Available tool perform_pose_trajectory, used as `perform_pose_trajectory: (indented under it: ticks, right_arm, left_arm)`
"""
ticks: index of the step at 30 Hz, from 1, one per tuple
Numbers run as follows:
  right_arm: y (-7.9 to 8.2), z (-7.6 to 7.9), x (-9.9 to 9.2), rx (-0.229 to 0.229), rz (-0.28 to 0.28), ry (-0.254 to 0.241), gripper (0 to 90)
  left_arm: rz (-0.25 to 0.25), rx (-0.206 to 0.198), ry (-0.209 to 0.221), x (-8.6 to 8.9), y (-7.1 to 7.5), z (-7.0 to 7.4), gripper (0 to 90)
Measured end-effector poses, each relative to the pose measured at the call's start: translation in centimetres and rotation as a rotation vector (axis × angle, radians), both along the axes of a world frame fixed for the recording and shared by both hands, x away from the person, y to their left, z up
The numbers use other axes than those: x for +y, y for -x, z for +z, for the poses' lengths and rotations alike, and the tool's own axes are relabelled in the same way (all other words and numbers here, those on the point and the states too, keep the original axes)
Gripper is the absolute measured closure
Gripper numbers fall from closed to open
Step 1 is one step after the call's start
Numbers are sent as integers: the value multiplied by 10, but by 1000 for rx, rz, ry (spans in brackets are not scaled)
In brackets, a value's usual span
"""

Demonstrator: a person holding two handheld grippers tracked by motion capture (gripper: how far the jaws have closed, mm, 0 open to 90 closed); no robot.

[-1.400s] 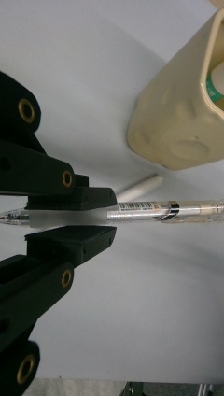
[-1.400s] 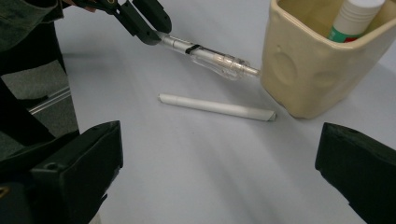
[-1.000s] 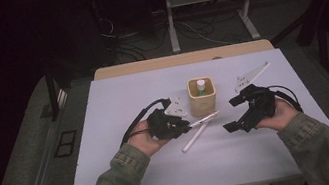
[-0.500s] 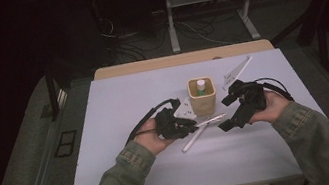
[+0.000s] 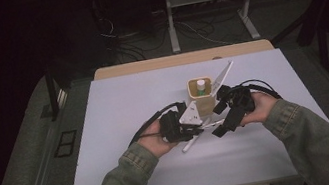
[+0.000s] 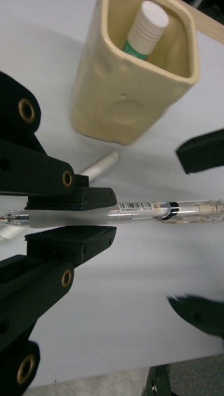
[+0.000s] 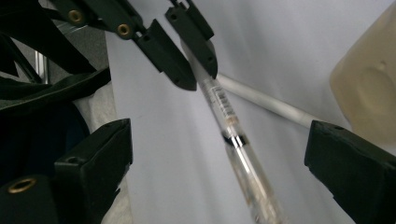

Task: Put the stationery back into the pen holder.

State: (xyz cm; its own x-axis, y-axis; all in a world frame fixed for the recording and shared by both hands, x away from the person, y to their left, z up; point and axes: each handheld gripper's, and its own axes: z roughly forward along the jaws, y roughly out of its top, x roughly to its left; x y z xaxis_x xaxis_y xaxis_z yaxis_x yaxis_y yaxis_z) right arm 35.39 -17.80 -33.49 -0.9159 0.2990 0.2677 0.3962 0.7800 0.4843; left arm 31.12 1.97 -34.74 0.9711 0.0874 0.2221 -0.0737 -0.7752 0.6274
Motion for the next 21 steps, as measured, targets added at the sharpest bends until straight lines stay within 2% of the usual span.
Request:
perform_pose_trajectory:
  ticks: [3, 4, 5, 8, 21]
  right_arm:
    - [-2, -2, 2, 7, 1, 9, 75]
    - [-4, -2, 2, 4, 3, 13, 132]
    - [-5, -2, 2, 14, 14, 6, 158]
    - [-6, -3, 3, 27, 19, 5, 161]
    - [-9, -9, 8, 74, 88, 6, 434]
  left_arm:
    - [-13, -25, -1, -3, 3, 1, 794]
    - [-21, -30, -12, -3, 3, 2, 794]
    - [-19, -27, -1, -4, 4, 2, 794]
    - [-23, -34, -7, -5, 5, 2, 794]
    - [-44, -54, -29, -8, 6, -1, 794]
